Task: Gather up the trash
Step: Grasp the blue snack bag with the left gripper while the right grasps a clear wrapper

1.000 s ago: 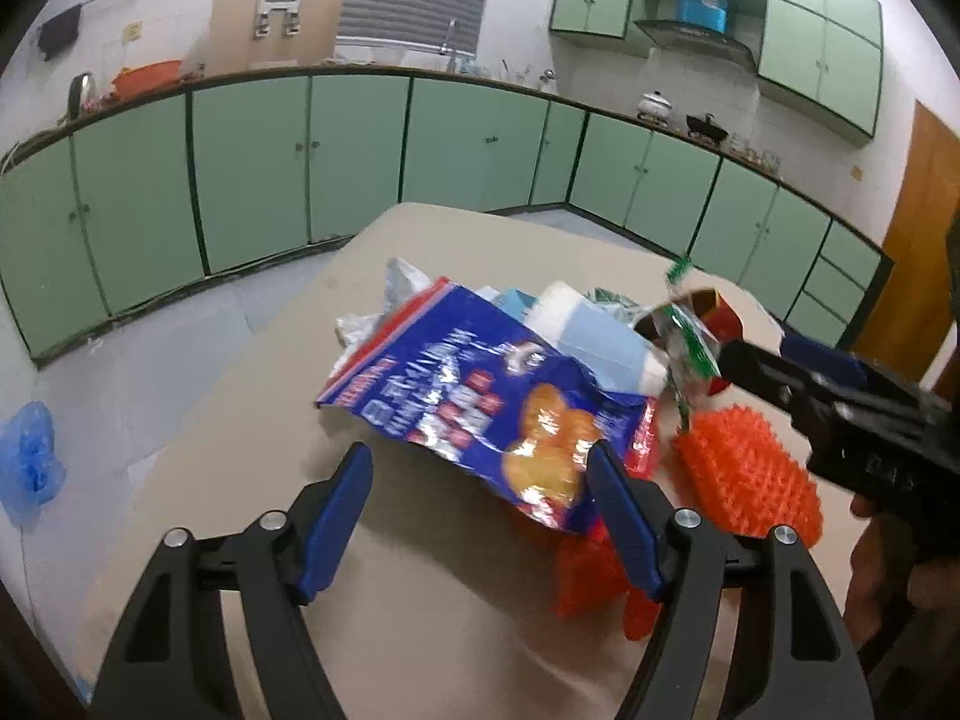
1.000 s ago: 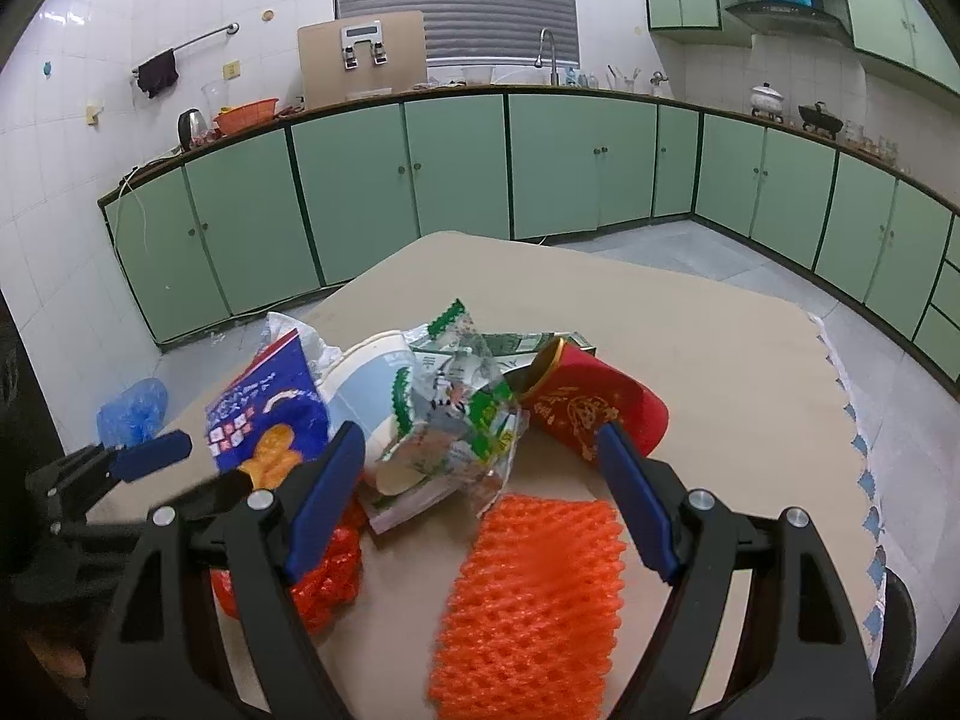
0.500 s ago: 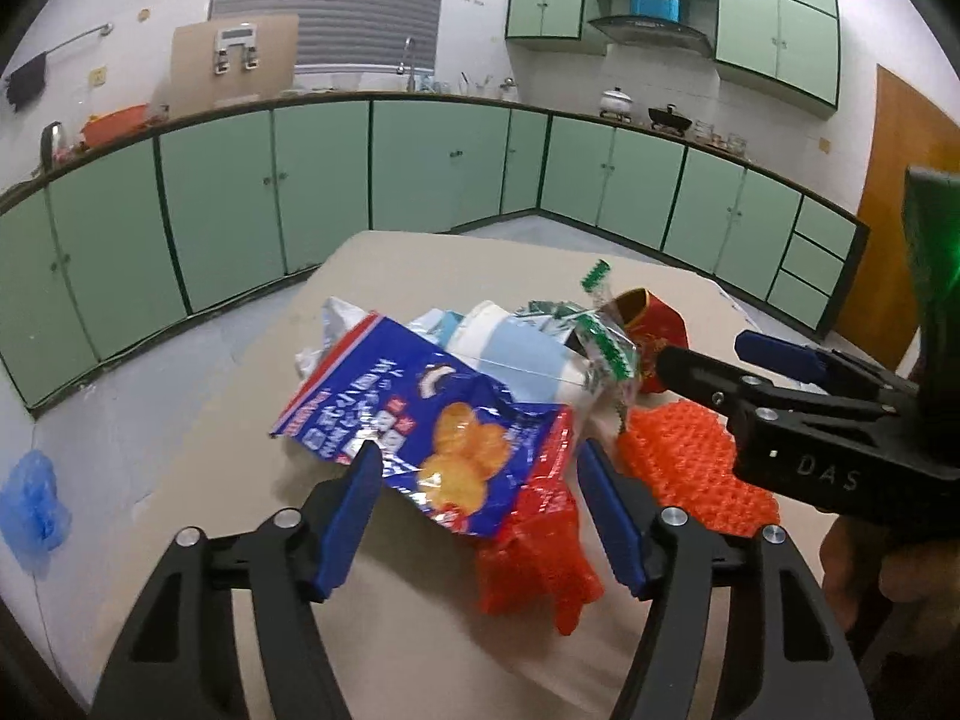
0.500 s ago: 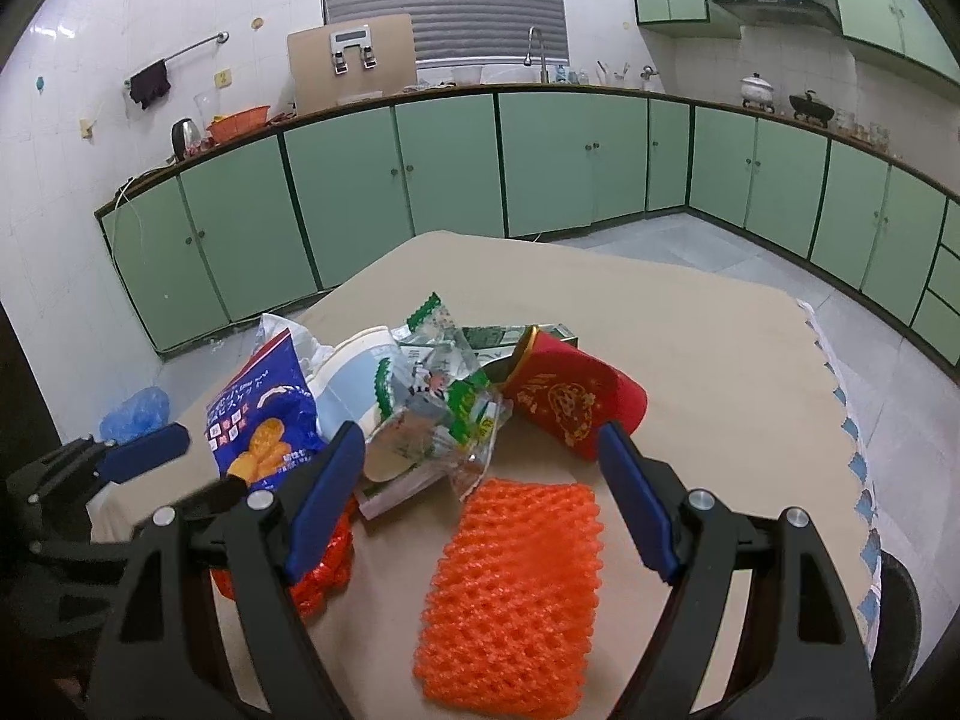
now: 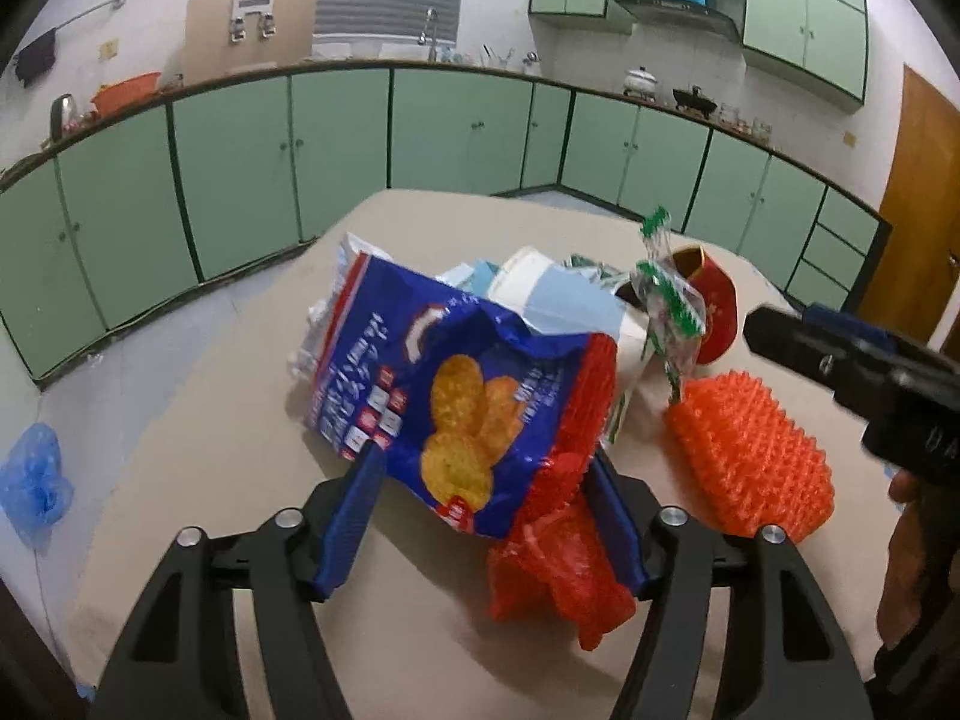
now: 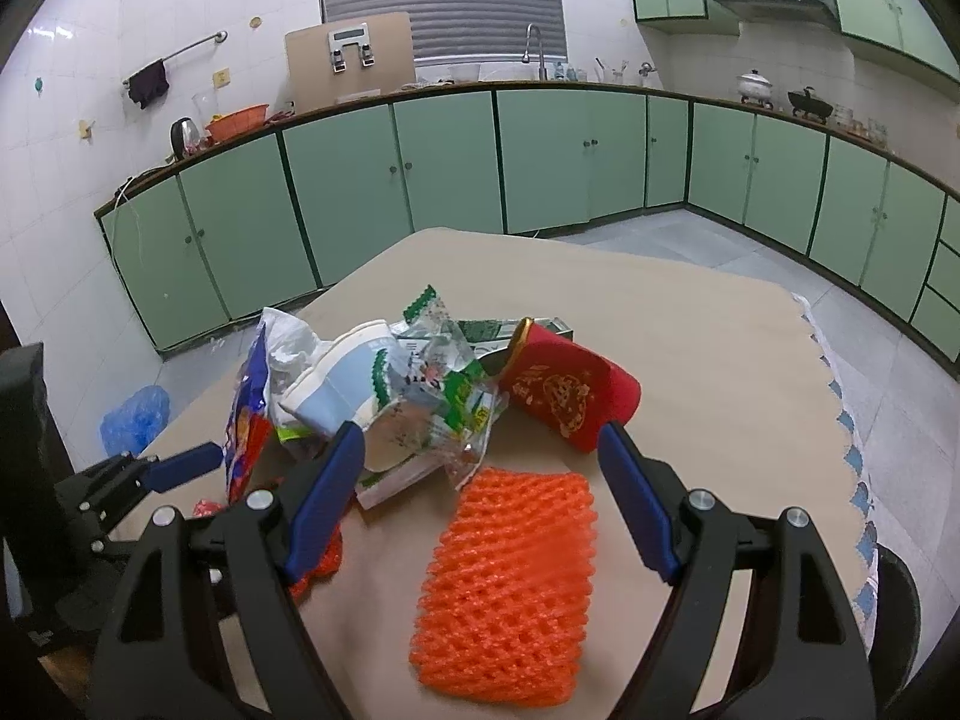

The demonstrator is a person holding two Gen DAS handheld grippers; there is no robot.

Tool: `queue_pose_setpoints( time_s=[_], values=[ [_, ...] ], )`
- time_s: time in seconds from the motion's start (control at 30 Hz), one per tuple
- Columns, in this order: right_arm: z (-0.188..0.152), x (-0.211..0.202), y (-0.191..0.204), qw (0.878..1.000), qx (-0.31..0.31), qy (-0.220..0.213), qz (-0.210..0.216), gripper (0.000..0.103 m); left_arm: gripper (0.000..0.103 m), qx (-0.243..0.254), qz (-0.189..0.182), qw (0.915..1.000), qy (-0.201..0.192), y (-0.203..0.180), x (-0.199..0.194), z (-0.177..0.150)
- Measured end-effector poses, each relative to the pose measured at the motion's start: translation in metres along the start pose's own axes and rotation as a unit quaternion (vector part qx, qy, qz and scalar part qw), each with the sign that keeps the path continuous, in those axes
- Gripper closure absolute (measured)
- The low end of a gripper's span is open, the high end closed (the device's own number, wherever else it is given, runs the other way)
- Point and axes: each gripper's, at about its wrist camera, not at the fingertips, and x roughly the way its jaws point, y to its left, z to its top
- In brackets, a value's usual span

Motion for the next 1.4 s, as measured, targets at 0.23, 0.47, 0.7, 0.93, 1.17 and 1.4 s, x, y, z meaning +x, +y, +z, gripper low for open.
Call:
queue_pose_setpoints(
  time_s=[0.23,0.47,0.7,0.93,1.17,1.4],
  values=[
    [-0.001,0.001,0.001,1.0,0.0,0.002,-0.001,0.025,0.086,-0.018,-0.019,0.9996,-0.005,0.005,-0.005,0.0],
    [0.004,0.001,0.008,1.0,-0.002,-0.003,0.008,0.028,0.099,-0.024,-0.026,0.9984,-0.044,0.008,-0.033,0.008],
    [0.004,0.007,0.028,1.0,-0.019,0.004,0.022,0.039,0.099,-0.025,-0.026,0.9972,-0.065,0.007,-0.052,0.014],
    [0.009,0.03,0.036,0.999,-0.03,0.022,0.026,0.067,0.099,-0.024,-0.034,0.9964,-0.073,0.007,-0.062,0.019],
    [0.008,0.025,0.028,0.999,-0.023,0.022,0.035,0.102,0.099,-0.025,-0.032,0.9966,-0.071,0.011,-0.062,0.016],
    [0.012,-0.009,0.014,0.999,0.002,0.004,0.047,0.102,0.099,-0.017,-0.036,0.9961,-0.079,0.007,-0.071,0.021]
  ],
)
